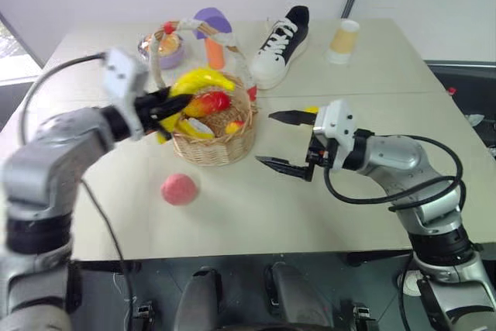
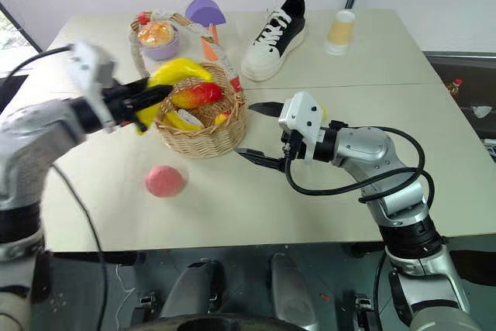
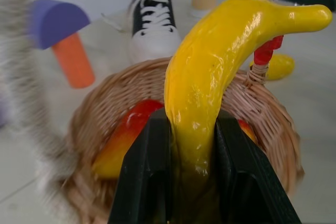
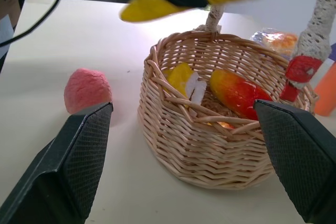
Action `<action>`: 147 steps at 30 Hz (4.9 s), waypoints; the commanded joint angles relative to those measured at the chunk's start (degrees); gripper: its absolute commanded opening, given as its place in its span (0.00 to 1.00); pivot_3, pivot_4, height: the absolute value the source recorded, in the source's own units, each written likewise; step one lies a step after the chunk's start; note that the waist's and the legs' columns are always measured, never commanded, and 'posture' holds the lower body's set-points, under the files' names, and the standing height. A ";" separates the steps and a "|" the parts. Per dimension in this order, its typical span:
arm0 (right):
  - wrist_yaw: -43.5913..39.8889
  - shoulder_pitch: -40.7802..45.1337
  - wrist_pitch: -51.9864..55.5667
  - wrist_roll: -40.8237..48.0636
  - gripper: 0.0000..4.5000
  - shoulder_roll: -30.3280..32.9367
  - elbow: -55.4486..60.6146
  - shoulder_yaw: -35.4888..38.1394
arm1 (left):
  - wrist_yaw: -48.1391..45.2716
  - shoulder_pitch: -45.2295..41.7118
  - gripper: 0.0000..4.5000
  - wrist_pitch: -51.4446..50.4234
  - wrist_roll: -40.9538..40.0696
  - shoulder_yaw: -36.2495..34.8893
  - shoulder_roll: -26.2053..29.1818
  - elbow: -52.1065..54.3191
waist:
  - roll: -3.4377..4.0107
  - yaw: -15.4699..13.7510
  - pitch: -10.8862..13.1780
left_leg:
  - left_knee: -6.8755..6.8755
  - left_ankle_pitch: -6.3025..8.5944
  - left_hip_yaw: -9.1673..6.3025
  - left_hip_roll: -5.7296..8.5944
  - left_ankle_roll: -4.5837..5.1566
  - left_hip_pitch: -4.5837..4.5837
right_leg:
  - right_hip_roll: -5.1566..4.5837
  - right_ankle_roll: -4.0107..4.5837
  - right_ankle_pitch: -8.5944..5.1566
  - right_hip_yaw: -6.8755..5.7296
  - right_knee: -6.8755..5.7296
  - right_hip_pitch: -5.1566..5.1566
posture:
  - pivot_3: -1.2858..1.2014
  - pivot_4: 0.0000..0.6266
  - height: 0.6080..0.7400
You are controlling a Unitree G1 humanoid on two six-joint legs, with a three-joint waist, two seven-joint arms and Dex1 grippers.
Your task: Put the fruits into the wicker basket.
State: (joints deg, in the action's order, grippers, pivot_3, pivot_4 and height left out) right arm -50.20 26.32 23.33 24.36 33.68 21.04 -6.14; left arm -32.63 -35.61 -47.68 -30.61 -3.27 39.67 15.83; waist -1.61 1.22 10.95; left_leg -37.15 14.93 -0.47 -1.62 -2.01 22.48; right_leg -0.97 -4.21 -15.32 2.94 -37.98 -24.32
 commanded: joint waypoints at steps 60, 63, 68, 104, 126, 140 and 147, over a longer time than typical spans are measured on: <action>3.02 -3.05 2.27 -0.67 1.00 -2.50 6.25 -1.20 | -12.33 5.60 0.49 4.23 1.17 -5.79 10.01 0.39 | 0.01 1.01 0.05 | -0.04 0.01 0.03 -0.22 0.03 0.03 | 0.21 0.08 -0.05 0.03 -0.09 -0.11 | 0.52 0.24 1.00; 3.19 -2.42 1.54 -2.55 1.00 -2.12 3.59 -1.55 | -7.23 1.27 0.49 4.37 6.15 0.07 5.65 -2.51 | 0.01 0.99 0.05 | -0.04 0.01 0.02 -0.21 0.03 0.01 | 0.22 0.08 -0.04 0.03 -0.11 -0.10 | 0.52 0.24 1.00; 7.34 -1.46 1.01 -8.90 1.00 -0.62 -2.89 -0.37 | -6.32 -1.59 0.72 3.71 5.95 1.91 0.76 -4.72 | 0.01 1.26 0.05 | -0.04 0.01 0.03 -0.22 0.03 0.03 | 0.23 0.09 -0.04 0.05 -0.12 -0.12 | 0.52 0.24 1.00; 6.02 12.23 -20.13 -21.74 0.41 0.61 -30.15 -0.33 | -15.77 18.48 1.00 12.84 -4.89 -7.61 -0.43 7.31 | 0.09 1.31 0.08 | 0.04 0.03 0.08 -0.23 0.07 0.01 | 0.18 0.11 -0.04 0.10 -0.12 -0.14 | 0.52 0.24 1.00; 14.00 25.71 -8.51 -28.11 0.69 -22.99 -28.29 -15.49 | -15.23 27.53 1.00 16.61 -6.36 -18.19 2.95 5.66 | 0.07 1.21 0.06 | -0.01 0.14 0.09 -0.25 0.24 0.05 | -0.13 0.17 0.01 0.03 -0.12 -0.17 | 0.52 0.24 1.00; 5.67 10.07 8.97 -1.46 1.00 -14.77 3.00 1.41 | -13.71 27.22 1.00 16.85 -7.86 -16.81 2.09 6.20 | 0.06 0.99 0.06 | -0.02 0.15 -0.07 -0.22 0.25 0.02 | -0.39 0.14 0.01 -0.07 -0.10 -0.09 | 0.52 0.24 1.00; 17.54 9.16 9.66 -5.76 1.00 -19.51 -6.60 2.09 | -14.33 24.10 1.00 17.36 -7.46 -13.83 0.85 4.23 | 0.07 1.45 0.06 | 0.00 0.14 0.08 -0.29 0.26 -0.09 | 0.22 0.18 0.00 0.01 -0.14 -0.10 | 0.52 0.24 1.00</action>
State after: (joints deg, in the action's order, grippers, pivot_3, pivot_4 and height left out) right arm -35.82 33.67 34.30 20.01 15.42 16.77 -4.21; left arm -46.66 -10.59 -31.56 -37.73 -16.92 40.57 19.83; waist -1.54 2.67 11.00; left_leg -37.13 15.07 -0.41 -1.95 -1.75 22.40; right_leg -0.70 -4.00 -15.32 2.95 -38.13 -24.45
